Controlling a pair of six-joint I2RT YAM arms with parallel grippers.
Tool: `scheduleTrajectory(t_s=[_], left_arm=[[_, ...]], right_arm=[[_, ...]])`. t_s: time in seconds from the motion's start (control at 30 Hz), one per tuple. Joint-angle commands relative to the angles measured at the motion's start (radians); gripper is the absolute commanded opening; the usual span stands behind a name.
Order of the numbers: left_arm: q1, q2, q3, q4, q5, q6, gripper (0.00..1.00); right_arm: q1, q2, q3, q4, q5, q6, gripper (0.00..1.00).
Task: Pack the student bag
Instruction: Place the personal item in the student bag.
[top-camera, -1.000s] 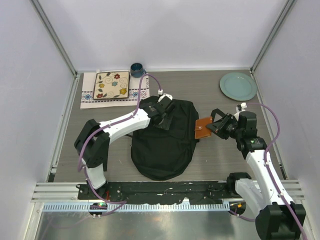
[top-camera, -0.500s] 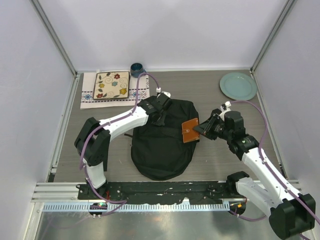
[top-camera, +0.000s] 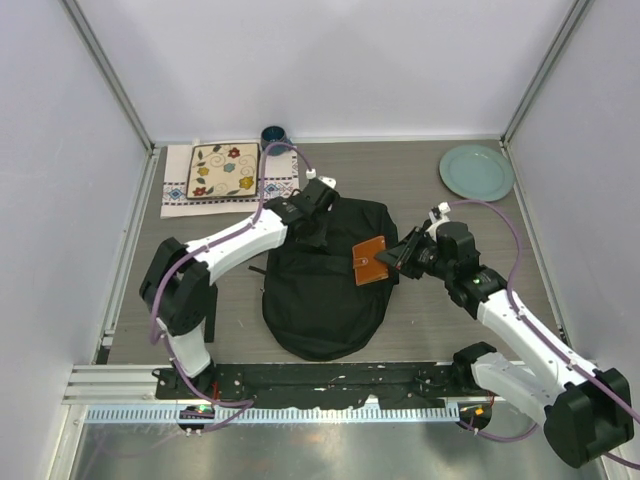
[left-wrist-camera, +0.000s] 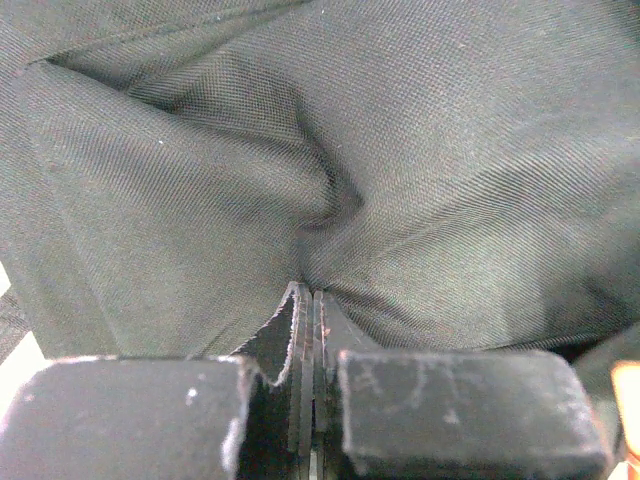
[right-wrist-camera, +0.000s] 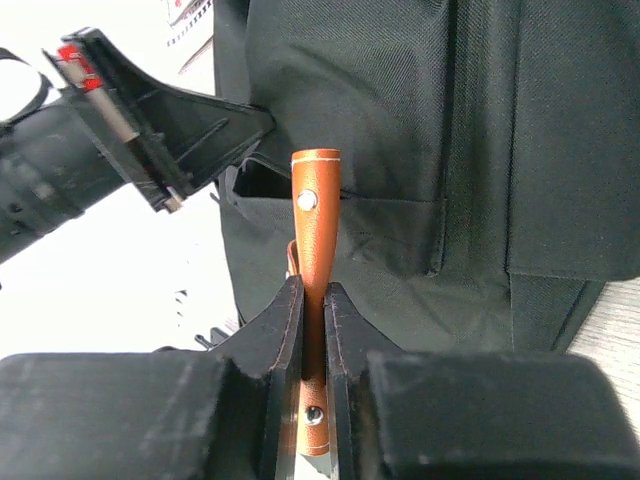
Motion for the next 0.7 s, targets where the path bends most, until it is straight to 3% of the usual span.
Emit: scheduleTrajectory(t_s=[0.0, 0.33, 0.43, 0.67], left_arm=[[0.002, -0.13, 0.014, 0.095, 0.098, -0.035, 0.0], [0.022, -0.192, 0.034, 0.103, 0.179, -0.109, 0.0], [0.023, -0.182, 0.043, 0.091, 0.176, -0.131, 0.0], [0.025, -0.192, 0.026, 0.089, 0.164, -0.169, 0.0]], right_arm=[[0.013, 0.013, -0.001, 0.103, 0.026, 0.026, 0.09], [0.085, 0.073, 0.014, 0.19, 0.015, 0.088, 0.08], [0.131, 0.093, -0.025, 0.343, -0.028, 0.161, 0.08], [0.237, 0.159, -0.1, 0.494, -0.011, 0.292, 0.03]])
